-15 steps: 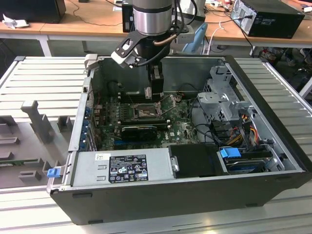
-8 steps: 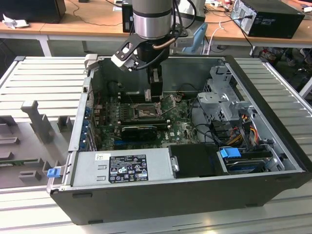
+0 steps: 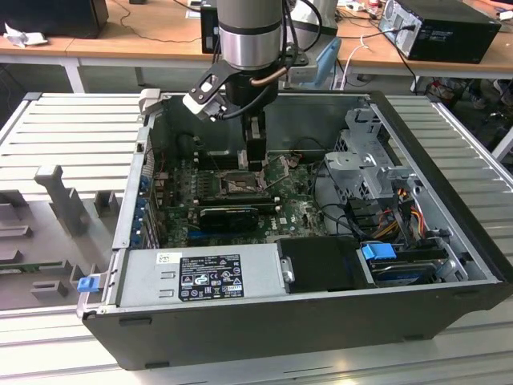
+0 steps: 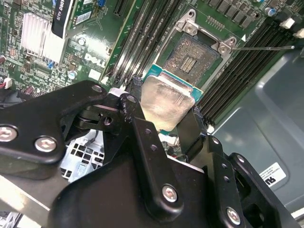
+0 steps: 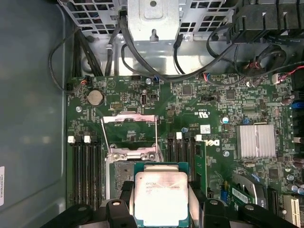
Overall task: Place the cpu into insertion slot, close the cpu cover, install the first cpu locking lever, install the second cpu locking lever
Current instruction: 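Place the cpu into insertion slot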
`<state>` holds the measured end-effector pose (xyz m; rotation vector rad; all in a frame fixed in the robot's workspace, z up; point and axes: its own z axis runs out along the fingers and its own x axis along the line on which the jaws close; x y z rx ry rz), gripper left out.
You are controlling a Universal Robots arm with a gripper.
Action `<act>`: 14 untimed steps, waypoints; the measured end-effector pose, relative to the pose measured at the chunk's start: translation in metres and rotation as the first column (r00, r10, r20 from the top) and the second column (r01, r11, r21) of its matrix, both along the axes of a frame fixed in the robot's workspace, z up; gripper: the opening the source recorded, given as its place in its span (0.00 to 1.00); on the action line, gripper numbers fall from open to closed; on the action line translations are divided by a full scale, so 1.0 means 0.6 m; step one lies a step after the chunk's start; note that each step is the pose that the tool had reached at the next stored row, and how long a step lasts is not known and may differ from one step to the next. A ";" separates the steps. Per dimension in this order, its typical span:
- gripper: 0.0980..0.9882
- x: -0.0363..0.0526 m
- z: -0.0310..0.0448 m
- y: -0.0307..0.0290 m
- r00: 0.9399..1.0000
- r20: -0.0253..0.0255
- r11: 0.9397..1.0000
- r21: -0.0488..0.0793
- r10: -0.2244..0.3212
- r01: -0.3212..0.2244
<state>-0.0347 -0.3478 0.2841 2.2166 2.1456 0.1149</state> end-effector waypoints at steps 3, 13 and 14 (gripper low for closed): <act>0.50 0.000 -0.003 0.0000 1.000 0.000 1.000 0.000 0.000 0.000; 0.50 0.000 -0.014 0.0000 1.000 0.000 1.000 0.000 -0.002 0.002; 0.50 0.000 -0.014 0.0000 1.000 0.000 1.000 0.000 -0.002 0.002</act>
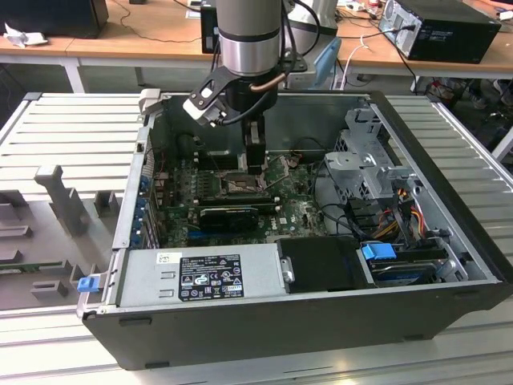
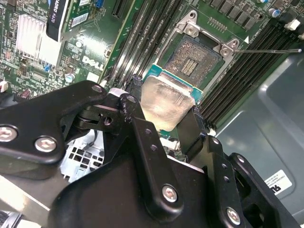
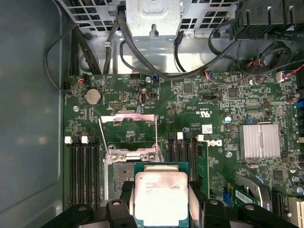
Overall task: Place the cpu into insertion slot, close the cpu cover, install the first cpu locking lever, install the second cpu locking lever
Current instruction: 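Place the cpu into insertion slot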
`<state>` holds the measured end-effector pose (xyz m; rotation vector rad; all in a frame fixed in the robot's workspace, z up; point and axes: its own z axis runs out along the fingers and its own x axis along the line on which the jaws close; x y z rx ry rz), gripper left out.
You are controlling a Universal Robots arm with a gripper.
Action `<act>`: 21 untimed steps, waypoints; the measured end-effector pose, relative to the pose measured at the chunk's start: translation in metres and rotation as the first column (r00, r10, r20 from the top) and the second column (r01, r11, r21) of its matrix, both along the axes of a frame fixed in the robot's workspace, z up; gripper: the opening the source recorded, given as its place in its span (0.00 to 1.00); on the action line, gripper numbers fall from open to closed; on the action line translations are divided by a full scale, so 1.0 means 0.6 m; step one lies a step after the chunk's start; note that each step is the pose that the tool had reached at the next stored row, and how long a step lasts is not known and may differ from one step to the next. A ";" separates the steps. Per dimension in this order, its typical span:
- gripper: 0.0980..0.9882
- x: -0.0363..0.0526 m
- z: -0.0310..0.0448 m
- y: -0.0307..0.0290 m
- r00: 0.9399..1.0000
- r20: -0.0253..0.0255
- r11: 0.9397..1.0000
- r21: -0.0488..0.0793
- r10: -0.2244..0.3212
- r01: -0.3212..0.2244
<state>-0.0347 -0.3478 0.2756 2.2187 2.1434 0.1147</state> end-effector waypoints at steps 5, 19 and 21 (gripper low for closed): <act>0.50 0.000 -0.007 0.0000 1.000 0.000 1.000 0.000 -0.001 0.001; 0.50 0.000 -0.029 0.0014 1.000 -0.001 1.000 0.003 0.001 -0.001; 0.50 0.000 -0.030 0.0021 1.000 -0.001 1.000 0.003 0.000 0.000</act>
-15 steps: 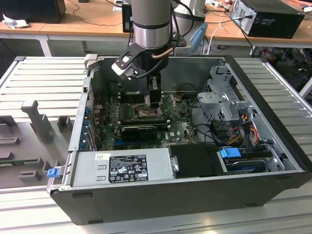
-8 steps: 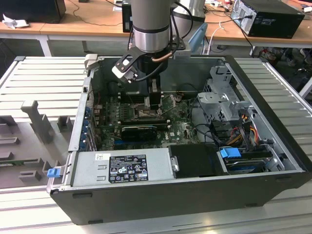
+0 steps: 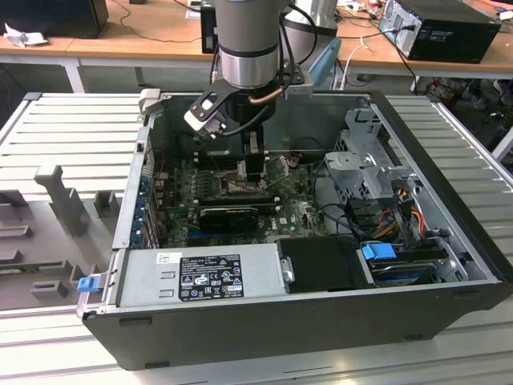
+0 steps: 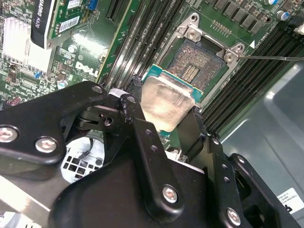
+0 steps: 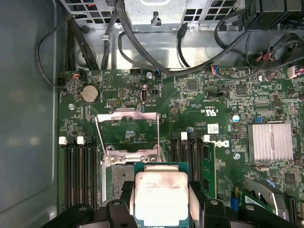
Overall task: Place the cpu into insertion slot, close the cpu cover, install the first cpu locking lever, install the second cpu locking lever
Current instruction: 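Place the cpu into insertion slot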
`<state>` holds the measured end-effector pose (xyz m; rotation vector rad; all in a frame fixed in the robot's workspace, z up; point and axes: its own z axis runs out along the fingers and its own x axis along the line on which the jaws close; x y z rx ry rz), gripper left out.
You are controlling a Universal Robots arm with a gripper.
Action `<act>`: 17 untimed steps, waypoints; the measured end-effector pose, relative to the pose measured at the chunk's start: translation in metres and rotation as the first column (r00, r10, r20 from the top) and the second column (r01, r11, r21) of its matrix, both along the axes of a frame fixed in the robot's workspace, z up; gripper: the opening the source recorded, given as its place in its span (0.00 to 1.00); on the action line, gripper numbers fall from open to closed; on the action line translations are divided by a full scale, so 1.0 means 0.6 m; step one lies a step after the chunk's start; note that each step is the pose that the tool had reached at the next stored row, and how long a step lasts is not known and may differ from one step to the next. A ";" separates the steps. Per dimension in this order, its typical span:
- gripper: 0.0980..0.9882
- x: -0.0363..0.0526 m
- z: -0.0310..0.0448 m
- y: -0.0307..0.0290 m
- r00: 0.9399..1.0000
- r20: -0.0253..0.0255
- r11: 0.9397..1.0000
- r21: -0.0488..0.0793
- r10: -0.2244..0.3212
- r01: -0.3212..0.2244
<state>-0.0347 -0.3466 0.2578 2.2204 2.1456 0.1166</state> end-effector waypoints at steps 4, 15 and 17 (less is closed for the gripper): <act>0.50 0.000 -0.004 0.0050 1.000 0.000 1.000 0.000 0.000 0.000; 0.50 -0.012 -0.043 0.0263 1.000 0.000 0.999 0.003 0.032 -0.032; 0.50 -0.018 -0.051 0.0277 0.999 0.000 0.999 0.004 0.033 -0.033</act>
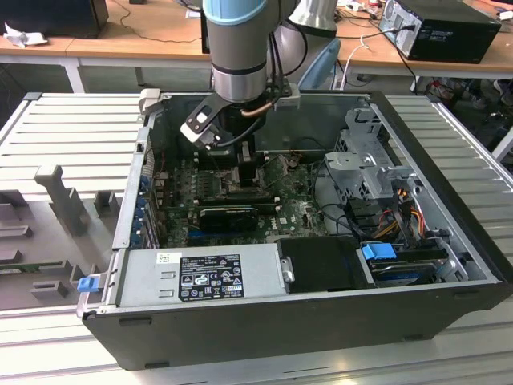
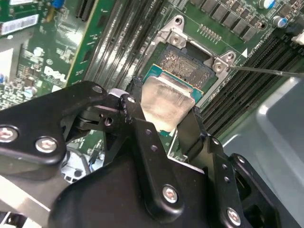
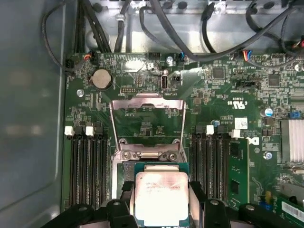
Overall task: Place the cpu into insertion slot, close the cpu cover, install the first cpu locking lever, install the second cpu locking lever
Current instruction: 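Place the cpu into insertion slot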
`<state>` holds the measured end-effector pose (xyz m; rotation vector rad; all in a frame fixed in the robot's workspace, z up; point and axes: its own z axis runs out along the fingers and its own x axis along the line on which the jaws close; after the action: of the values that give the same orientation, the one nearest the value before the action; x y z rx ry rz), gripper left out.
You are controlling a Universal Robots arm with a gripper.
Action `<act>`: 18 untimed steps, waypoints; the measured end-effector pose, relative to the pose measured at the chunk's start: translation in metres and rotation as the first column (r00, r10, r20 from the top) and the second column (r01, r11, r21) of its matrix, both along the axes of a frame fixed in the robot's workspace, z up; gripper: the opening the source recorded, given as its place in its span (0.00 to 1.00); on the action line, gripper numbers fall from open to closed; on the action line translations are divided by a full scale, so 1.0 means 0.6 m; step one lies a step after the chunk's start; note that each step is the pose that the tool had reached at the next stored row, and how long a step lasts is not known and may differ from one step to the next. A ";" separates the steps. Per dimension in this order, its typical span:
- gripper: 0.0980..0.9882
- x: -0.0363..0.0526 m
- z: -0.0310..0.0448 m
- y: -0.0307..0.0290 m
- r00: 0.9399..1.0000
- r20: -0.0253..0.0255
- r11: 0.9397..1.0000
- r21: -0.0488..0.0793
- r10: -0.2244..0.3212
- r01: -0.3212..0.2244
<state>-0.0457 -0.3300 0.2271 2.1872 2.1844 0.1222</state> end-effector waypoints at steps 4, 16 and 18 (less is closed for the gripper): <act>0.50 -0.004 -0.015 0.0054 1.000 0.000 1.000 0.000 0.000 0.000; 0.50 -0.006 -0.043 0.0207 1.000 0.000 1.000 0.000 -0.003 0.003; 0.50 -0.006 -0.048 0.0219 1.000 0.000 1.000 -0.001 -0.002 0.002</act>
<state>-0.0495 -0.3169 0.1984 2.1895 2.1818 0.1213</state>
